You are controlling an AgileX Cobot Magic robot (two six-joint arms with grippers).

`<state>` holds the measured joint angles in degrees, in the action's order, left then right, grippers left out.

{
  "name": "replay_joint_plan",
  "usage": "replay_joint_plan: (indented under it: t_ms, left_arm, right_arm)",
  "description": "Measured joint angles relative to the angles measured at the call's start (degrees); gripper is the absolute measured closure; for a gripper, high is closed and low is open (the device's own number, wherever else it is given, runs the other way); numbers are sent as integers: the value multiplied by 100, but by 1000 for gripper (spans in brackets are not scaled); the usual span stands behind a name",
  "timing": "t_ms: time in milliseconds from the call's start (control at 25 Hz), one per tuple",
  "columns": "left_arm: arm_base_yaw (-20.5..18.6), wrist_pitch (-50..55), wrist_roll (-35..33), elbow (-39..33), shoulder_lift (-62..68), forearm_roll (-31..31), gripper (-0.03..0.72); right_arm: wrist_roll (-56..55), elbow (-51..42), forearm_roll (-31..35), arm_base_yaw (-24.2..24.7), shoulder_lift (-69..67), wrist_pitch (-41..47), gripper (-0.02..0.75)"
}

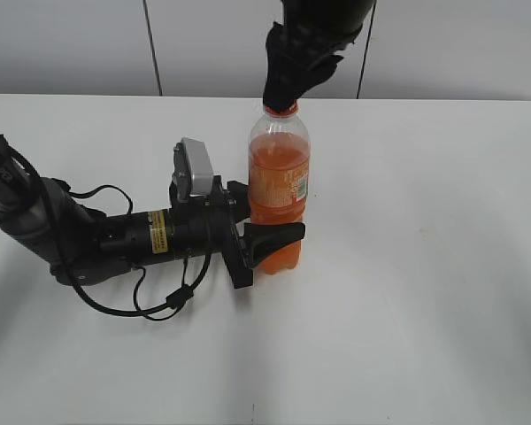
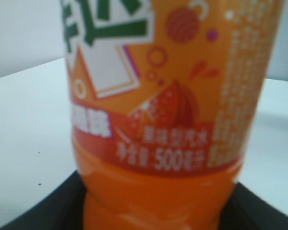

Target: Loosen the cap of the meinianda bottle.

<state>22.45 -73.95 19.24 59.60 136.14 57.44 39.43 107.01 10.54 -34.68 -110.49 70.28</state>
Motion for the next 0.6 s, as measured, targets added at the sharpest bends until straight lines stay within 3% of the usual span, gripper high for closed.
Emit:
replay_joint_plan:
  t_ms: [600]
  left_arm:
    - [0,0,-23,0,0,6,293]
  right_arm:
    - [3079,0,11,5,5,20,470]
